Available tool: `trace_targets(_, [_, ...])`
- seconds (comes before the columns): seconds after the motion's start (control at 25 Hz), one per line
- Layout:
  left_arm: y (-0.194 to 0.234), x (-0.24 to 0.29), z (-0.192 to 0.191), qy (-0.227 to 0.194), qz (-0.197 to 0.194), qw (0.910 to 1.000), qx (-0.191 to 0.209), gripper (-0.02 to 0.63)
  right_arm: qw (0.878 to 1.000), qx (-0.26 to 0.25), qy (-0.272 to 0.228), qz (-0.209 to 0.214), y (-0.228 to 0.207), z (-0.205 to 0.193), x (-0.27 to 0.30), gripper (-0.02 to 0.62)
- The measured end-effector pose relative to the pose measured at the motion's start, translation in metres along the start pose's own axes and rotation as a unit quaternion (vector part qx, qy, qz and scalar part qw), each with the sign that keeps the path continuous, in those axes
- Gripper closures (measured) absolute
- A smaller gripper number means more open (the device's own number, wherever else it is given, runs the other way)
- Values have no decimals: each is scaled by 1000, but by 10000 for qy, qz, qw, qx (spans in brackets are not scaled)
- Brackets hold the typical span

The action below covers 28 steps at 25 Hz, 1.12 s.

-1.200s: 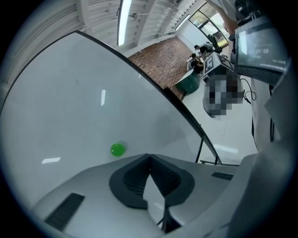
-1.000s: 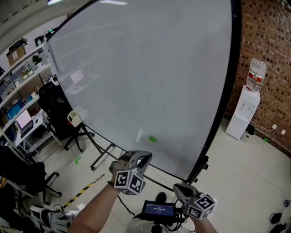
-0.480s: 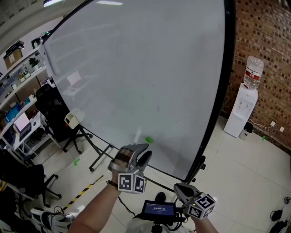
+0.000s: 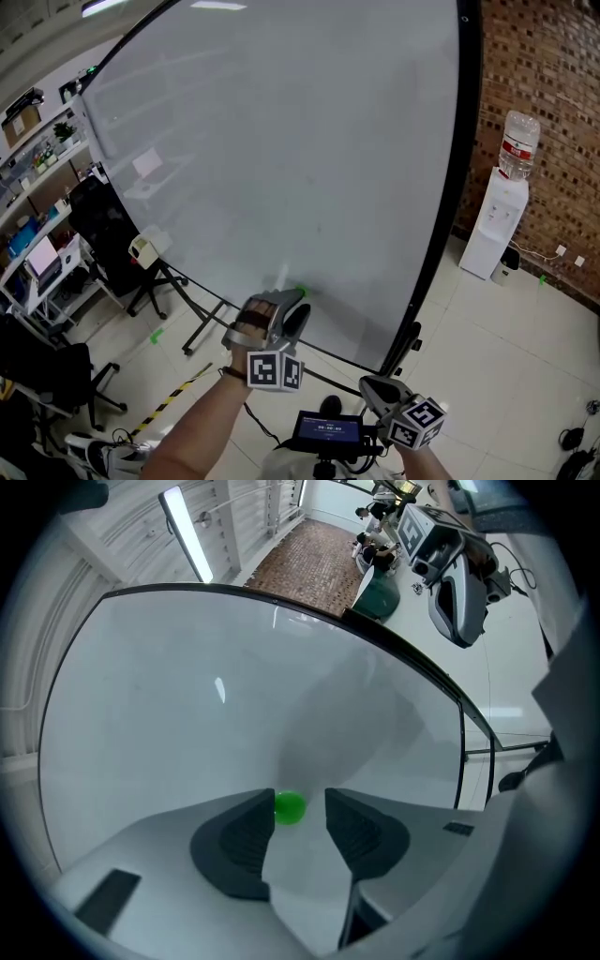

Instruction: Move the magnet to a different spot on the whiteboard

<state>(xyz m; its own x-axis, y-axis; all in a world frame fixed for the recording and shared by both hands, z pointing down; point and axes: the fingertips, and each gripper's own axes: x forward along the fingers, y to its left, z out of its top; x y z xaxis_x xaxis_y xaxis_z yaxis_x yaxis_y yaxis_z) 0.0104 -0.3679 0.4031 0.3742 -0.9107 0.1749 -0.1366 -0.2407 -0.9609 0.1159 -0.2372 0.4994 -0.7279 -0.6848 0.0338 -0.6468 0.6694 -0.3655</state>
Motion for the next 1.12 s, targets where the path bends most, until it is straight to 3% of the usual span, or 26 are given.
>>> trace_targets(0.6, [7,12,-1,65,150,9998,112,408,10000,32,-16,-41,-12,5,1,574])
trace_targets(0.92, [9,14,5,51,373,9992,114,465,9999,79,-36,-109,-21,7,-7,574])
trace_targets(1.12, [9,13,6,85,414,9990,122,465,9999,92,-29,-74,-20,7,-8,574])
